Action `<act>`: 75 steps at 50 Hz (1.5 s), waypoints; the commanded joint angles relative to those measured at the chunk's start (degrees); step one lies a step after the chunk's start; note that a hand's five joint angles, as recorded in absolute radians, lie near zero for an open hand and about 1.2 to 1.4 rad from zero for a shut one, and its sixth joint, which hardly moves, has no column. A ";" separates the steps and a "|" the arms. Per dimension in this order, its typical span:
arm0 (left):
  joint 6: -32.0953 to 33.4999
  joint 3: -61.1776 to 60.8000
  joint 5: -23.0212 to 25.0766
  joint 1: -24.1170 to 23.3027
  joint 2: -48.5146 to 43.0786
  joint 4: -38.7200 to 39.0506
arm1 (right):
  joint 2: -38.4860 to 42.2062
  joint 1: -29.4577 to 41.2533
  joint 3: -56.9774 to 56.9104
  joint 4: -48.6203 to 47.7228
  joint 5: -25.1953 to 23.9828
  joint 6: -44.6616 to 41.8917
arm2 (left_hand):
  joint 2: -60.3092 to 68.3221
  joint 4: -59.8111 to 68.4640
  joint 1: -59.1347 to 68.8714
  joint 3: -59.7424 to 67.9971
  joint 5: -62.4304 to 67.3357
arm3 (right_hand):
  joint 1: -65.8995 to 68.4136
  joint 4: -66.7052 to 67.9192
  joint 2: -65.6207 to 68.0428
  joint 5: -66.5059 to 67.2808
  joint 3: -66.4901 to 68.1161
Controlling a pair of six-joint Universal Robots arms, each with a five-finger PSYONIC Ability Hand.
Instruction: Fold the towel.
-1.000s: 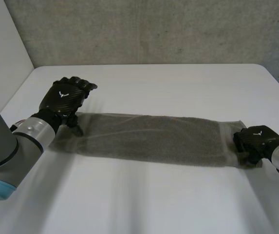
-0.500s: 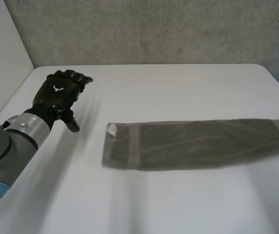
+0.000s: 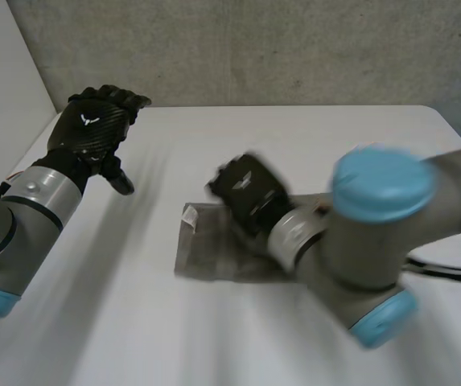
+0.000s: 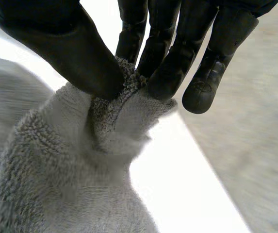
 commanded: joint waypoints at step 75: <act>0.36 -1.47 -2.91 -10.60 -4.51 0.15 | -16.13 -35.69 34.68 -0.89 -13.62 2.65 | -2.97 -3.36 -3.66 -2.46 -11.67 | -46.36 -47.60 -46.39 -47.28 -48.03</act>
